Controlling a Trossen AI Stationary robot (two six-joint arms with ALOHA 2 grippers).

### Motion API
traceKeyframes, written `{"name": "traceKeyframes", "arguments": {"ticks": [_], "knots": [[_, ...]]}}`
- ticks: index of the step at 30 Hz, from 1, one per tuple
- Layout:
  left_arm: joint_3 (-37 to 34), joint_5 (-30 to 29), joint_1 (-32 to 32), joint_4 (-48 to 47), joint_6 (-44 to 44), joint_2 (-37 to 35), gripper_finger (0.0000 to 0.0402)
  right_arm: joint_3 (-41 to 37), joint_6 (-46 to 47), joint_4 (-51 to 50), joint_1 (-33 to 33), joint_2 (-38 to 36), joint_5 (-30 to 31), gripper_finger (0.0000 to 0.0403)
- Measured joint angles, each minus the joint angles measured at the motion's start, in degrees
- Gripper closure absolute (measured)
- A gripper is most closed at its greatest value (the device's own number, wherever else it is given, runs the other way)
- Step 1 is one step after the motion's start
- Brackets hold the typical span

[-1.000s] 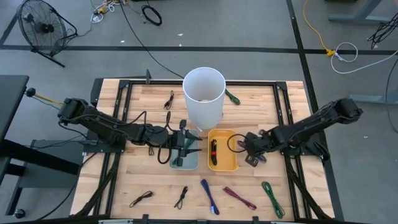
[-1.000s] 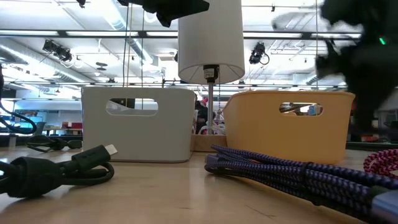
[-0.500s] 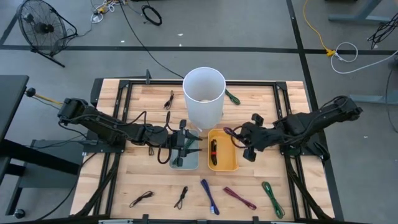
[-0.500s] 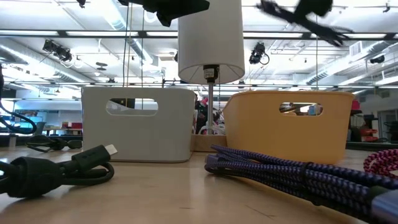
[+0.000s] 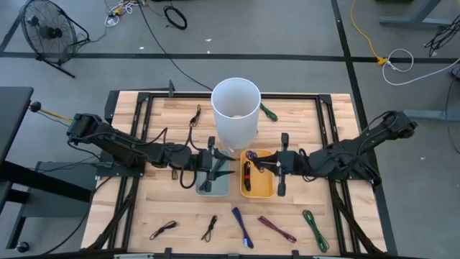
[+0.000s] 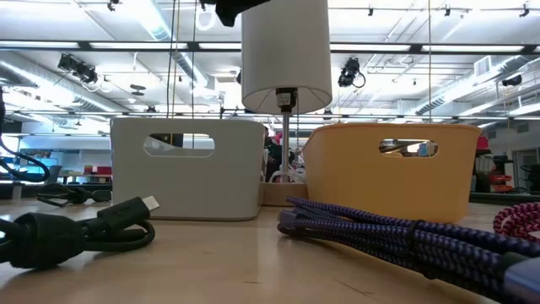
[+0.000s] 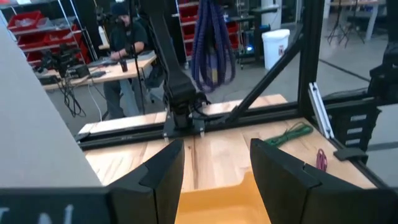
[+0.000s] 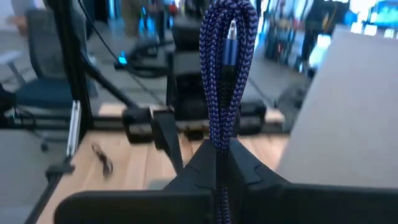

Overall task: Pick & Place USB Port
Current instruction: Put the blue charger cable into the gray bin

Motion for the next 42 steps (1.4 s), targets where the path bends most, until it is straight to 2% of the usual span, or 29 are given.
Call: {"name": "traceKeyframes", "arguments": {"ticks": [7,12,17,28,39,42], "knots": [[0.0,0.8,0.0,4.5,0.0,0.0,0.0212,-5.6,-3.0,12.0,-0.9,0.7,-1.5,0.0399],[0.0,2.2,0.0,6.5,0.0,0.0,0.0212,-5.6,-7.7,19.2,-1.5,3.0,-4.1,0.0401],[0.0,2.2,0.0,7.0,0.0,0.0,0.0212,-5.6,-8.7,24.5,-4.1,5.7,-9.4,0.0401],[0.0,2.2,0.0,9.3,0.1,0.0,0.0212,-5.6,-6.1,28.2,-9.5,9.3,-19.7,0.0401],[0.0,2.2,0.3,11.2,-0.3,0.0,0.0213,-5.6,-6.0,27.3,-10.5,9.3,-19.9,0.0401],[0.0,2.2,0.4,11.2,-0.8,0.0,0.0236,-5.6,-6.1,27.2,-10.5,9.3,-19.8,0.0401]]}}
